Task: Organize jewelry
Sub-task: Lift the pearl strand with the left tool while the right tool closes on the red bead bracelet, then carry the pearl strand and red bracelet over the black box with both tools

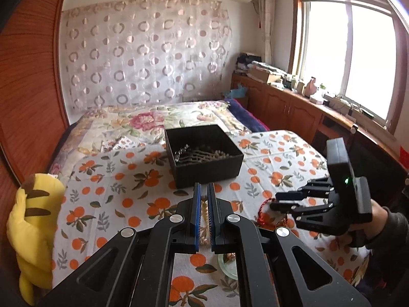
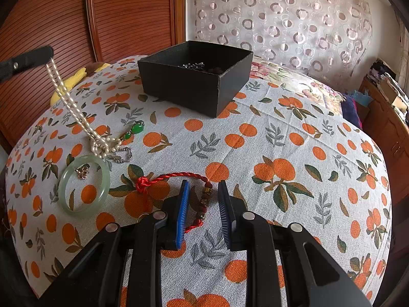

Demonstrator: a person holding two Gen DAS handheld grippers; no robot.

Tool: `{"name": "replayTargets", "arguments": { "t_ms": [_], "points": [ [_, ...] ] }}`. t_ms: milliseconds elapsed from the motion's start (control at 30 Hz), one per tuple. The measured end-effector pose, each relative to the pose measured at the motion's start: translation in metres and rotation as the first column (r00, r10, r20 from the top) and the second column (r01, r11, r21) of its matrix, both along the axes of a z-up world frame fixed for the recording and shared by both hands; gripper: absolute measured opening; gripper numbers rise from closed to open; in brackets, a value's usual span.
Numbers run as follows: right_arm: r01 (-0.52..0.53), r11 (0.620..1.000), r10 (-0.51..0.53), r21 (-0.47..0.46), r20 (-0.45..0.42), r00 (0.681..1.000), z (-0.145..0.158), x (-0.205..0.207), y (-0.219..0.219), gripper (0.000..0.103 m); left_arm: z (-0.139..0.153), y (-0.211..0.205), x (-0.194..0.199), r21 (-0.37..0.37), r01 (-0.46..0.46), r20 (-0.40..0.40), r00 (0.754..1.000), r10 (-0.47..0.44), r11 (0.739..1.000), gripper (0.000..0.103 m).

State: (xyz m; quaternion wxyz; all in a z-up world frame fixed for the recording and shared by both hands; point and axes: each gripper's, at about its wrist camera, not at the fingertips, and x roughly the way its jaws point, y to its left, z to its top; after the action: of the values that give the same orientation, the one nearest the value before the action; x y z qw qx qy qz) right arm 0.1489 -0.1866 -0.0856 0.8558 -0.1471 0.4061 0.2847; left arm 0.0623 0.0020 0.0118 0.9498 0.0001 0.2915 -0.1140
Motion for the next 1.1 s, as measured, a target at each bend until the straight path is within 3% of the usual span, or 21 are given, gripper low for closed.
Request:
{"name": "replayTargets", "arguments": {
  "t_ms": [433,500,633,1100],
  "points": [
    [0.01,1.0,-0.009,0.015,-0.012,1.0,0.0,0.002,-0.002,0.024,0.026,0.008,0.001,0.011,-0.03,0.062,0.998,0.029,0.999,0.004],
    [0.017,1.0,-0.017,0.025,-0.018,1.0,0.0,0.003,-0.003,0.009,0.027,0.01,0.003,0.008,-0.037,0.065,0.997,0.037,0.999,0.004],
    [0.006,0.999,-0.005,0.048,-0.033,0.999,0.001,0.006,-0.006,0.008,0.028,0.013,0.009,0.001,-0.046,0.066,0.997,0.046,0.999,0.004],
    [0.007,0.995,-0.021,0.104,0.128,0.992,0.056,0.001,0.001,0.008,0.065,0.007,0.025,0.013,-0.039,0.144,0.989,0.037,0.999,0.004]
  ]
}}
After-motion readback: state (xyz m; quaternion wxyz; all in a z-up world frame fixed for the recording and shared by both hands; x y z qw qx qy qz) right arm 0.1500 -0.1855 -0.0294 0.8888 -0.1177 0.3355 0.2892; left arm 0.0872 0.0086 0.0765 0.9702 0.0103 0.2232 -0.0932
